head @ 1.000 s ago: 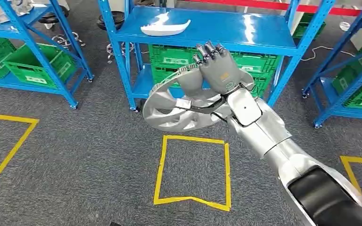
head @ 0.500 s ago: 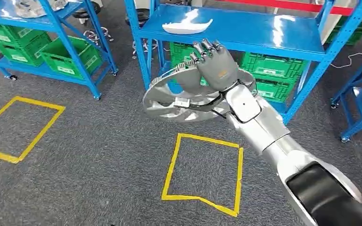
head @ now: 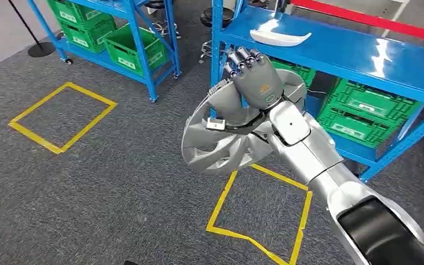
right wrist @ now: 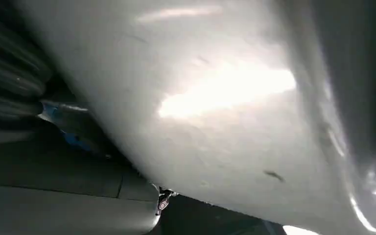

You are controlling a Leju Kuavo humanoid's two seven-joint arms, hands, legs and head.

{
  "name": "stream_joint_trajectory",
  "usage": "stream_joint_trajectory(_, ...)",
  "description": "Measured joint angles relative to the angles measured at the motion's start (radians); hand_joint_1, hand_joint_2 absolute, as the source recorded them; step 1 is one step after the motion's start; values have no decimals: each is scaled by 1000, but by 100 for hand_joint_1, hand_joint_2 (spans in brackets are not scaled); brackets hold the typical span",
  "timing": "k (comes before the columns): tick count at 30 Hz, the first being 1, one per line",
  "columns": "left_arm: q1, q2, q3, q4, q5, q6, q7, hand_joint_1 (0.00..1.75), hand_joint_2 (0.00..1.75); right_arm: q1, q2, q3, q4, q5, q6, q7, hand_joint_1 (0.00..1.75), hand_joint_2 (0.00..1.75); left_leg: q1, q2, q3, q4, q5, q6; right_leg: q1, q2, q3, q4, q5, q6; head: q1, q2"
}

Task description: Take the parts from the cabinet and place them on the table.

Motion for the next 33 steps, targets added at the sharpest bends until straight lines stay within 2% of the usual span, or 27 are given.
stream_joint_trajectory(1,0,2,0,0,2,0,-2,0,175,0,5,-1,0,-2,0,-1,175,175,1,-14,-2,3,1,-2,-1,2,25,-55,36,-2,0,0)
stream_joint_trajectory(2,0,2,0,0,2,0,-3,0,175,-1,8,-3,0,-3,0,-1,175,175,3,-30,-4,8,3,-5,-4,11,70,-146,82,-2,0,0)
stream_joint_trajectory(3,-1,2,0,0,2,0,-3,0,175,-3,11,-5,0,-4,0,-3,175,175,4,-45,-9,12,4,-11,-9,43,118,-236,115,-1,0,0)
stream_joint_trajectory(4,-1,3,0,0,2,0,-2,0,175,-7,15,-5,2,-5,0,-6,175,175,1,-53,-16,18,5,-18,-10,75,125,-258,99,3,0,0)
stream_joint_trajectory(8,8,6,0,0,2,0,0,0,175,-18,42,-6,7,-7,0,-11,175,175,7,-92,-32,6,20,-48,0,32,119,-265,117,-26,0,0)
stream_joint_trajectory(9,11,10,0,0,2,0,0,0,175,-23,51,-6,8,-8,1,-11,175,175,7,-72,-37,17,15,-50,-5,16,120,-270,123,-35,0,0)
stream_joint_trajectory(10,10,10,0,0,11,0,0,0,175,-26,58,-6,8,-14,0,-12,175,175,0,-19,-52,51,-13,-55,-5,10,120,-272,124,-42,-12,0)
stream_joint_trajectory(11,9,10,-4,0,25,0,0,0,175,-29,58,-9,8,-21,0,-12,175,175,1,13,-80,114,-51,-59,-3,0,120,-272,125,-44,-13,0)
stream_joint_trajectory(13,11,11,-16,0,35,-1,1,0,175,-26,57,-14,10,-36,1,-16,175,175,4,40,-151,277,-126,-64,1,-29,119,-272,123,-47,-13,0)
stream_joint_trajectory(14,13,11,-19,1,37,-1,1,0,175,-23,57,-14,10,-40,1,-21,175,175,5,43,-166,319,-136,-65,1,-41,119,-272,123,-47,-13,0)
stream_joint_trajectory(15,16,12,-21,1,36,-2,1,0,175,-18,57,-14,10,-45,1,-29,175,175,6,44,-157,310,-125,-65,1,-54,119,-272,123,-47,-13,0)
stream_joint_trajectory(16,17,13,-26,1,36,-2,1,0,175,-13,56,-15,10,-50,1,-32,175,175,6,46,-123,255,-96,-64,1,-68,119,-272,123,-46,-13,0)
stream_joint_trajectory(17,17,14,-29,1,36,-2,0,0,175,-9,56,-16,9,-53,1,-37,175,175,5,56,-70,165,-58,-61,1,-81,119,-272,122,-45,-13,0)
stream_joint_trajectory(18,16,15,-32,0,37,-2,-3,0,175,-6,56,-19,6,-56,1,-41,175,175,3,88,-12,65,-24,-56,1,-91,121,-272,120,-42,-13,0)
stream_joint_trajectory(19,15,15,-33,0,38,-2,-5,0,175,-4,55,-22,3,-60,1,-47,175,175,-7,136,9,12,-38,-48,4,-101,123,-273,119,-39,-13,0)
stream_joint_trajectory(20,15,15,-33,0,40,-1,-6,0,175,-4,51,-29,0,-64,0,-50,175,175,-8,127,16,4,-26,-40,15,-110,121,-271,118,-32,-11,0)
stream_joint_trajectory(23,20,16,-33,1,50,0,-12,0,175,2,48,-31,-2,-69,0,-68,175,175,-9,88,8,7,-22,-22,13,-142,132,-283,121,-16,-10,0)
stream_joint_trajectory(24,23,15,-33,0,54,0,-15,0,175,3,47,-32,-2,-68,0,-73,175,175,-2,76,16,-3,-15,-13,8,-127,133,-281,114,-4,-9,0)
stream_joint_trajectory(25,24,14,-33,0,58,0,-17,0,175,3,45,-32,-2,-67,0,-73,175,175,-1,66,16,-6,-12,-8,2,-64,126,-259,96,-1,-7,0)
stream_joint_trajectory(26,22,14,-33,1,59,0,-18,0,175,3,44,-33,-2,-66,0,-73,175,175,0,57,14,-6,-10,-3,0,-25,100,-202,59,0,-6,0)
stream_joint_trajectory(27,19,13,-33,1,59,0,-19,0,175,5,39,-33,-2,-63,0,-72,175,175,0,44,14,-6,-9,0,1,-7,61,-117,19,2,-4,0)
stream_joint_trajectory(28,19,10,-33,2,59,1,-19,0,175,11,35,-34,-2,-55,0,-66,175,175,0,28,13,-6,-9,1,1,0,19,-32,-13,4,-3,0)
stream_joint_trajectory(29,20,9,-33,2,61,1,-17,0,175,19,34,-34,-2,-46,0,-61,175,175,-1,11,12,-5,-9,1,1,1,-11,25,-25,4,-3,0)
stream_joint_trajectory(30,24,9,-33,2,61,2,-15,0,175,28,33,-35,-2,-40,0,-59,175,175,-1,-4,12,-4,-8,1,1,2,-17,30,-12,2,-2,0)
stream_joint_trajectory(31,26,9,-33,2,61,3,-14,0,175,35,34,-35,-3,-33,0,-58,175,175,0,-20,12,-2,-7,0,0,3,0,-12,20,1,-2,0)
stream_joint_trajectory(32,27,9,-33,2,61,3,-14,0,175,41,34,-35,-6,-31,0,-58,175,175,0,-36,11,1,-7,-1,-1,7,40,-96,67,-1,-2,0)
stream_joint_trajectory(33,27,9,-33,3,61,3,-14,0,175,42,33,-35,-10,-26,0,-56,175,175,1,-50,10,6,-8,-4,-3,24,88,-189,109,-3,-2,0)
